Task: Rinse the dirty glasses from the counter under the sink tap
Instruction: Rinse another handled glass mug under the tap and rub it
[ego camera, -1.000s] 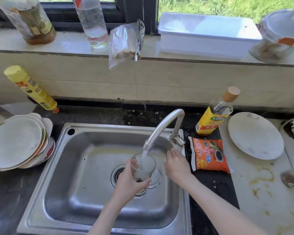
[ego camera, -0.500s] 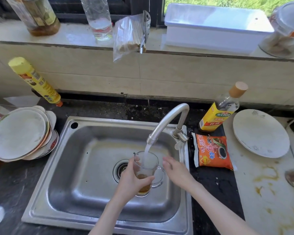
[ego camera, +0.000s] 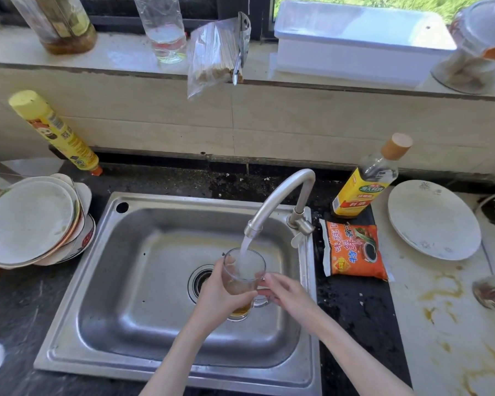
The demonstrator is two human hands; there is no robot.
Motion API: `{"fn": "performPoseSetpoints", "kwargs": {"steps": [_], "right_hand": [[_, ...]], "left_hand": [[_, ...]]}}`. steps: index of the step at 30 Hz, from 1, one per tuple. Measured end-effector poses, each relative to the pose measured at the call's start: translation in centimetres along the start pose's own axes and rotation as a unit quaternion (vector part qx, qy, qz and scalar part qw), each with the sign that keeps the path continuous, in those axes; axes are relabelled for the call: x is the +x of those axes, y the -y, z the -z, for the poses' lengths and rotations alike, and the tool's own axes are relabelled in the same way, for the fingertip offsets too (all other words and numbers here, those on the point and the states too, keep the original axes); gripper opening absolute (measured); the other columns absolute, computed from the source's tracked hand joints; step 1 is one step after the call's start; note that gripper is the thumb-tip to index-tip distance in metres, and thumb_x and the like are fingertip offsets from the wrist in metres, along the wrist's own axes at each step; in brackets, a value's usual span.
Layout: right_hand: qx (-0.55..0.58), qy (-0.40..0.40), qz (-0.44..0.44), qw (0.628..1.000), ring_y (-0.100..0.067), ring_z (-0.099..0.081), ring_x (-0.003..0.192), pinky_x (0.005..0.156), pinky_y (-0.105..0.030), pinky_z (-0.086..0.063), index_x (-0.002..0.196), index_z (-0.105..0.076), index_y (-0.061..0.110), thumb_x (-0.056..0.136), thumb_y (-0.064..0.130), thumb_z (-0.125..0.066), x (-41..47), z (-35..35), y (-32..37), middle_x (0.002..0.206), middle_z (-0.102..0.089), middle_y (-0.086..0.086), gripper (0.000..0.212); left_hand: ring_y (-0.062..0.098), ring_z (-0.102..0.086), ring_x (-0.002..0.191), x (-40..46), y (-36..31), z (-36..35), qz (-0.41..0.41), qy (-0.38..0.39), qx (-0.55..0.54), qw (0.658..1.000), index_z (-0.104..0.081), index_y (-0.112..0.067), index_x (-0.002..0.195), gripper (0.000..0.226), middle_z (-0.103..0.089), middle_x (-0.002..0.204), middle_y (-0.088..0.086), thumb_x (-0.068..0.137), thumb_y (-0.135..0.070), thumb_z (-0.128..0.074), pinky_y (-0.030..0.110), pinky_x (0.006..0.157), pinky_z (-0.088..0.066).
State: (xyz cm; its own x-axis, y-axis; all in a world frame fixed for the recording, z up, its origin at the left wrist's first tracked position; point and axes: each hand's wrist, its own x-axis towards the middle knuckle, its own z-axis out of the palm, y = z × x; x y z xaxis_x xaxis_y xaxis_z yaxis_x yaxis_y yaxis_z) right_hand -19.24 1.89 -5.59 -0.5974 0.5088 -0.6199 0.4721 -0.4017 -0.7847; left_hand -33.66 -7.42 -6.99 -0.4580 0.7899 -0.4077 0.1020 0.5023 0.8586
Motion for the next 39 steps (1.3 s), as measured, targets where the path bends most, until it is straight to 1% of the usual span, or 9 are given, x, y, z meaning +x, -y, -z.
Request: {"fn": "performPoseSetpoints", "kwargs": {"steps": [6, 10, 14, 17, 21, 24, 26, 34, 39], "right_hand": [[0.000, -0.017, 0.034, 0.999, -0.010, -0.066, 0.096, 0.086, -0.018, -0.050, 0.112, -0.062, 0.024, 0.096, 0.032, -0.046, 0.3, 0.0, 0.5, 0.106, -0.067, 0.009, 0.024], [-0.008, -0.048, 0.035, 0.998, -0.010, -0.065, 0.074, 0.073, -0.018, -0.051, 0.095, -0.064, 0.033, 0.096, 0.034, -0.047, 0.3, -0.2, 1.4, 0.094, -0.070, 0.012, 0.017], [-0.033, -0.077, -0.052, 0.995, -0.012, -0.060, 0.052, 0.056, -0.020, -0.050, 0.095, -0.067, 0.021, 0.094, 0.043, -0.050, 0.5, -0.2, 2.3, 0.080, -0.074, -0.002, 0.029], [-0.053, -0.056, -0.138, 0.987, -0.013, -0.060, 0.047, 0.050, -0.022, -0.051, 0.095, -0.065, 0.010, 0.093, 0.047, -0.050, 0.4, -0.2, 2.4, 0.076, -0.073, -0.011, 0.040], [-0.070, -0.034, -0.189, 0.979, -0.010, -0.060, 0.042, 0.044, -0.019, -0.047, 0.097, -0.064, 0.002, 0.094, 0.043, -0.049, 0.2, -0.5, 2.0, 0.071, -0.070, -0.013, 0.044], [-0.055, -0.022, -0.214, 0.975, -0.010, -0.058, 0.038, 0.042, -0.017, -0.044, 0.099, -0.063, -0.001, 0.096, 0.041, -0.048, 0.1, -0.9, 1.6, 0.056, -0.066, -0.008, 0.044], [-0.054, -0.021, -0.224, 0.973, -0.010, -0.057, 0.036, 0.042, -0.017, -0.043, 0.098, -0.062, 0.000, 0.096, 0.040, -0.047, 0.2, -1.1, 1.5, 0.050, -0.064, -0.006, 0.043], [-0.049, -0.022, -0.202, 0.978, -0.012, -0.059, 0.041, 0.049, -0.023, -0.049, 0.103, -0.062, 0.005, 0.096, 0.042, -0.048, 0.4, -1.2, 1.5, 0.067, -0.069, -0.012, 0.040], [-0.067, -0.026, -0.111, 0.991, -0.010, -0.057, 0.056, 0.059, -0.020, -0.049, 0.106, -0.062, 0.024, 0.093, 0.041, -0.053, 0.3, -1.3, 1.4, 0.090, -0.071, -0.002, 0.024]], "left_hand": [[0.003, -0.060, 0.099, 0.2, -0.5, 0.4, 0.003, 0.005, -0.015, 1.000, -0.043, -0.036, 0.114, 0.080, -0.061, 0.108, -0.011, 0.042, -0.049, -0.077, 0.028, 0.090, -0.048], [0.008, -0.063, 0.092, 0.7, -0.7, 0.7, 0.032, -0.001, -0.005, 0.999, -0.046, -0.034, 0.105, 0.074, -0.065, 0.096, -0.009, 0.041, -0.051, -0.079, 0.036, 0.086, -0.051], [0.006, -0.062, 0.085, 0.6, -1.5, 0.8, 0.122, 0.029, 0.037, 0.991, -0.056, -0.028, 0.098, 0.068, -0.064, 0.091, -0.010, 0.045, -0.070, -0.067, 0.027, 0.071, -0.052], [0.013, -0.067, 0.081, -0.2, -1.3, 0.7, 0.193, 0.081, 0.013, 0.978, -0.062, -0.026, 0.090, 0.050, -0.071, 0.089, -0.002, 0.067, -0.071, -0.062, 0.031, 0.073, -0.056], [0.018, -0.070, 0.080, -0.6, -0.5, 1.2, 0.261, 0.182, -0.020, 0.948, -0.069, -0.014, 0.099, 0.074, -0.074, 0.087, 0.004, 0.062, -0.076, -0.055, 0.032, 0.076, -0.057], [0.013, -0.062, 0.062, -0.5, -0.4, 1.5, 0.286, 0.190, 0.013, 0.939, -0.065, -0.008, 0.103, 0.087, -0.069, 0.077, 0.001, 0.057, -0.082, -0.054, 0.024, 0.059, -0.051], [0.012, -0.059, 0.063, -0.5, -0.5, 1.5, 0.293, 0.180, 0.029, 0.938, -0.060, -0.008, 0.105, 0.082, -0.071, 0.089, 0.006, 0.065, -0.079, -0.052, 0.023, 0.058, -0.049], [0.013, -0.060, 0.061, -0.7, -0.4, 1.4, 0.286, 0.153, -0.003, 0.946, -0.056, -0.010, 0.106, 0.064, -0.064, 0.077, 0.004, 0.074, -0.066, -0.058, 0.024, 0.064, -0.053], [0.012, -0.065, 0.082, -1.5, 0.3, 1.7, 0.194, 0.101, -0.095, 0.971, -0.049, -0.015, 0.121, 0.054, -0.066, 0.095, 0.001, 0.076, -0.033, -0.073, 0.018, 0.070, -0.052]]}}
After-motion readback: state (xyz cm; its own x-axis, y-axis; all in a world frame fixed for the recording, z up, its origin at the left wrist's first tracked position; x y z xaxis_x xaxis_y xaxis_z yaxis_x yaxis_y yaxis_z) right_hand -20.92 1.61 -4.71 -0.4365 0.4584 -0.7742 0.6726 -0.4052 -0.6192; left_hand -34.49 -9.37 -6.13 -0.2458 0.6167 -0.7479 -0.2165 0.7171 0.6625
